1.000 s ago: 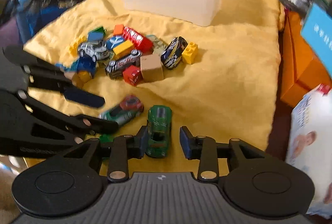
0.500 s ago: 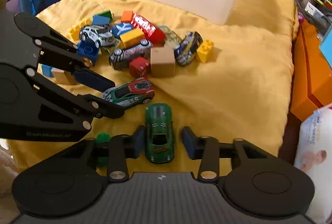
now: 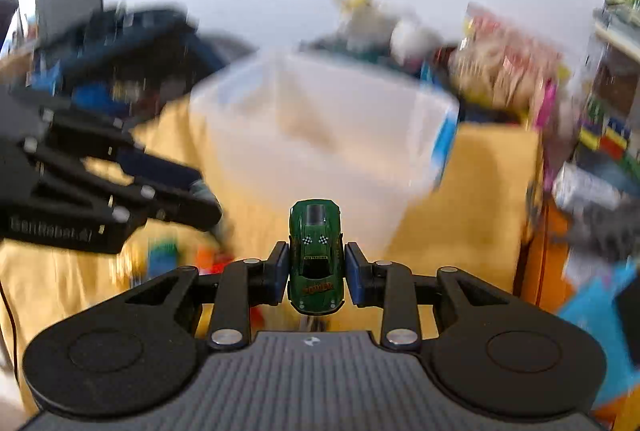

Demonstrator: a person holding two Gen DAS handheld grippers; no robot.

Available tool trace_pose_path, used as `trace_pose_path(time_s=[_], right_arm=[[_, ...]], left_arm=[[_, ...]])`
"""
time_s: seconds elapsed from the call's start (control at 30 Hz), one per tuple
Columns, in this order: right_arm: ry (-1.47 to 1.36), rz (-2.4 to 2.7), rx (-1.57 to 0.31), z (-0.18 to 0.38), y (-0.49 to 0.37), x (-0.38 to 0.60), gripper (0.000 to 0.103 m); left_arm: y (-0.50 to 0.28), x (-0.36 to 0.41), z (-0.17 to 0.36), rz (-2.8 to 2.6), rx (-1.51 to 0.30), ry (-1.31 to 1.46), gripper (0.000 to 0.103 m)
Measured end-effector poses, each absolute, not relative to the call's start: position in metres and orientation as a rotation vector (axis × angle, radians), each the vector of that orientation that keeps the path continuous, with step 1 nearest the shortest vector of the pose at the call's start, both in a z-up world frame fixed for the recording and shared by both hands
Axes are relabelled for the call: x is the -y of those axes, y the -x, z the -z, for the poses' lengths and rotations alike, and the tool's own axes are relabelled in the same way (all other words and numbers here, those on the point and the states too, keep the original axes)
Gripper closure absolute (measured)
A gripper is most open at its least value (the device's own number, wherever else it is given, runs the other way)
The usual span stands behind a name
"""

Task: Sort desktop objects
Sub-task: 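Carry both cars over the white bin and open both tools to drop them, then grasp the white-red race car with the right tool while the left grasps a green-striped white car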

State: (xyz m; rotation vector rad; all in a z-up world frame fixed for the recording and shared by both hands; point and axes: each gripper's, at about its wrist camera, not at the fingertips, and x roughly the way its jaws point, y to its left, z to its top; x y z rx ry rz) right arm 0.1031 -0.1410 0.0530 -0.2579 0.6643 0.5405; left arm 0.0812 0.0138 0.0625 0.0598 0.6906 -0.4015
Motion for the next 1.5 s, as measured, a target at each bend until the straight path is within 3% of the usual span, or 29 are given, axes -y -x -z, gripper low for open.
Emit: trace_pose_path(time_s=[0.3,0.63,0.7,0.77,0.83,0.93,1.0,1.2,1.37,1.5], right_arm=[[0.238,-0.511,-0.546,-0.091,-0.159,0.118,0.07],[0.169,-0.447,-0.732,-0.043,-0.225,0.102,0.067],[0.166,-0.445,-0.719,-0.047,-0.219,0.104,0.067],[0.151,-0.449,-0.7,-0.053,-0.209,0.108,0.065],[0.116,-0.473,-0.687,-0.06,-0.197,0.113,0.058],[0.09,-0.524,-0.674,-0.066,-0.166,0.119,0.037],[0.118,-0.537,-0.692,-0.061,-0.144,0.12,0.022],[0.178,-0.522,-0.817,-0.013,-0.086,0.118,0.013],[0.097,-0.586,-0.943,0.029,-0.049,0.12,0.02],[-0.219,-0.578,-1.072,0.047,-0.051,0.124,0.051]], left_arm=[[-0.125,-0.03,-0.116,0.335,-0.523,-0.107,0.071],[-0.207,-0.047,-0.067,0.227,-0.613,-0.079,0.07],[-0.202,-0.047,-0.061,0.233,-0.621,-0.09,0.065],[-0.188,-0.048,-0.06,0.225,-0.612,-0.11,0.052],[-0.168,-0.052,-0.061,0.22,-0.611,-0.108,0.045],[-0.131,-0.054,-0.061,0.175,-0.599,-0.141,0.026],[-0.105,-0.055,-0.057,0.149,-0.613,-0.172,0.026],[-0.026,-0.061,-0.021,0.077,-0.694,-0.135,0.026],[0.014,-0.066,0.022,0.154,-0.846,-0.08,0.026],[0.027,-0.073,0.04,0.155,-0.921,-0.014,0.026]])
